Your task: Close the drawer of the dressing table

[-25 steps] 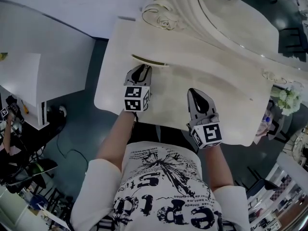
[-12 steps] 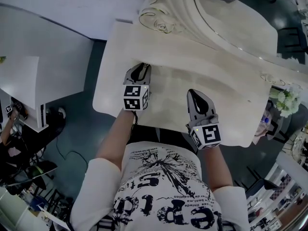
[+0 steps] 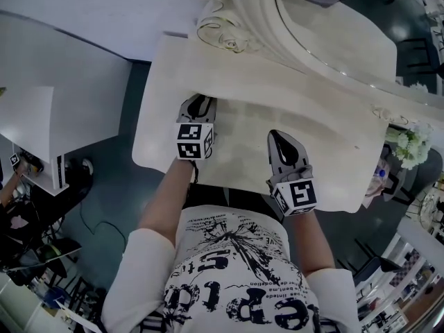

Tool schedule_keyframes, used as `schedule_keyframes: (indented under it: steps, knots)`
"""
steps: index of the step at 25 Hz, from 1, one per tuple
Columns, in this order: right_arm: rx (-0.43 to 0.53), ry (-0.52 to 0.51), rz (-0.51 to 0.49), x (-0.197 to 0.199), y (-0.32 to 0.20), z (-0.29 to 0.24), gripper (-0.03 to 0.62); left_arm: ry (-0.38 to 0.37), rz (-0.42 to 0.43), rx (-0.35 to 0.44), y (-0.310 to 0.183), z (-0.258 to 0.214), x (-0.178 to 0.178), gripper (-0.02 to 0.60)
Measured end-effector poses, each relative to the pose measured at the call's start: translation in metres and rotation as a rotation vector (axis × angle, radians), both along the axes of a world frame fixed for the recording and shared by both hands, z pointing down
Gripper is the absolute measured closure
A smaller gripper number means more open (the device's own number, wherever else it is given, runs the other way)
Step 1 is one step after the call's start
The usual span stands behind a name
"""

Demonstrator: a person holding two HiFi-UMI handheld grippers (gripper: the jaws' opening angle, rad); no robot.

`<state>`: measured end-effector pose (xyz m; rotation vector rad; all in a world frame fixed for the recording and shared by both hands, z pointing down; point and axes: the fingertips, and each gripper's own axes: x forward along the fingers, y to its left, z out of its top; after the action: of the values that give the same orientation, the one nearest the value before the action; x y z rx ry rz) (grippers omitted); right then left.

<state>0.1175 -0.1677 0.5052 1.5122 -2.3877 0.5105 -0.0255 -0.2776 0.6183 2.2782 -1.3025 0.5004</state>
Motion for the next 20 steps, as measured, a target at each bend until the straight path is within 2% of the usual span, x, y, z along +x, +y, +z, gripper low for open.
schedule_keyframes:
  steps: [5, 9, 12, 17, 20]
  knots:
    - [0.004, -0.002, 0.003, -0.003, -0.004, -0.001, 0.577, -0.002, 0.012, -0.003, 0.0, 0.0, 0.0, 0.479]
    - [0.011, -0.004, 0.003, -0.007, -0.004, -0.005, 0.577, 0.004, 0.042, -0.043, 0.003, 0.004, 0.002, 0.478]
    - [0.021, -0.001, 0.008, -0.009, -0.001, -0.008, 0.577, -0.003, 0.06, -0.06, 0.009, 0.004, 0.0, 0.435]
    - [0.04, 0.0, 0.014, -0.011, 0.005, -0.018, 0.577, -0.044, 0.082, -0.022, 0.028, -0.009, -0.013, 0.434]
    - [0.056, -0.003, 0.03, -0.01, 0.009, -0.027, 0.577, -0.037, 0.084, 0.021, 0.039, -0.028, -0.019, 0.482]
